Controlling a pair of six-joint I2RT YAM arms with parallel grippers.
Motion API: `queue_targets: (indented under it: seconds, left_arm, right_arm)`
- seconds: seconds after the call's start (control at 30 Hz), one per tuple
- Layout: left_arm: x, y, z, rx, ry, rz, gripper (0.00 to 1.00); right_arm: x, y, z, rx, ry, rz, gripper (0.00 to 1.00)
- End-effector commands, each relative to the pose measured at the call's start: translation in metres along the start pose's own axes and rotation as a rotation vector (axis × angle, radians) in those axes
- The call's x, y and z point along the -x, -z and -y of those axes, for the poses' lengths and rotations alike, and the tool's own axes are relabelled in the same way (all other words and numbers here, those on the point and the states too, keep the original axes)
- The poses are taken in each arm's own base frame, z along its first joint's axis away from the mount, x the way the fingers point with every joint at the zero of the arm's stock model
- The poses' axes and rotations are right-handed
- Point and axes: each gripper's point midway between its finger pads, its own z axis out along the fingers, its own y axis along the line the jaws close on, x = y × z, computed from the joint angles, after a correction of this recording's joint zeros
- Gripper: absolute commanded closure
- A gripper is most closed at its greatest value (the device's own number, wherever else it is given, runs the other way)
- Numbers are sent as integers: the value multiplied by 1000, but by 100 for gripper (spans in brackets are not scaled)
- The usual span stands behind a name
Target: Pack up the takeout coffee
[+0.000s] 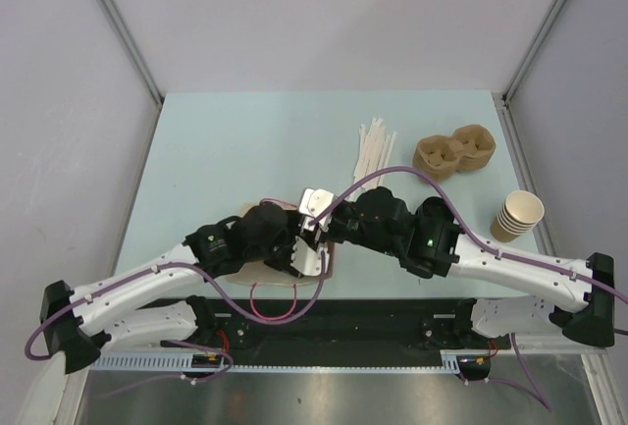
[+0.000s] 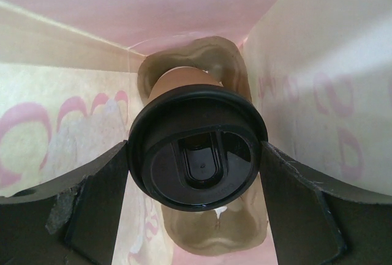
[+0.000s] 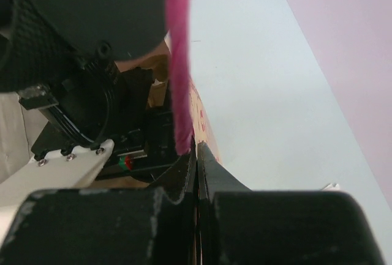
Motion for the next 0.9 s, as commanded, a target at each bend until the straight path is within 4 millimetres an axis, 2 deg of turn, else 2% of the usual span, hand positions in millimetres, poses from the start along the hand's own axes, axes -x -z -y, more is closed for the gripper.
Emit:
queue_targets:
  seconds: [0.0, 0.37, 0.63, 0.87]
  left_arm:
    - [1, -2, -11, -7, 11, -42, 91]
    - [6, -21, -3, -124, 84, -66, 91]
    - [5, -34, -17, -181, 180, -28, 90]
    - [3, -50, -11, -242, 205, 1, 90]
  right_arm:
    - [23, 3, -11, 61, -30, 90, 100]
    - [11, -1, -17, 221, -94, 96, 100]
    - [0, -6, -3, 312, -150, 92, 100]
    - [-17, -20, 6, 364, -200, 52, 100]
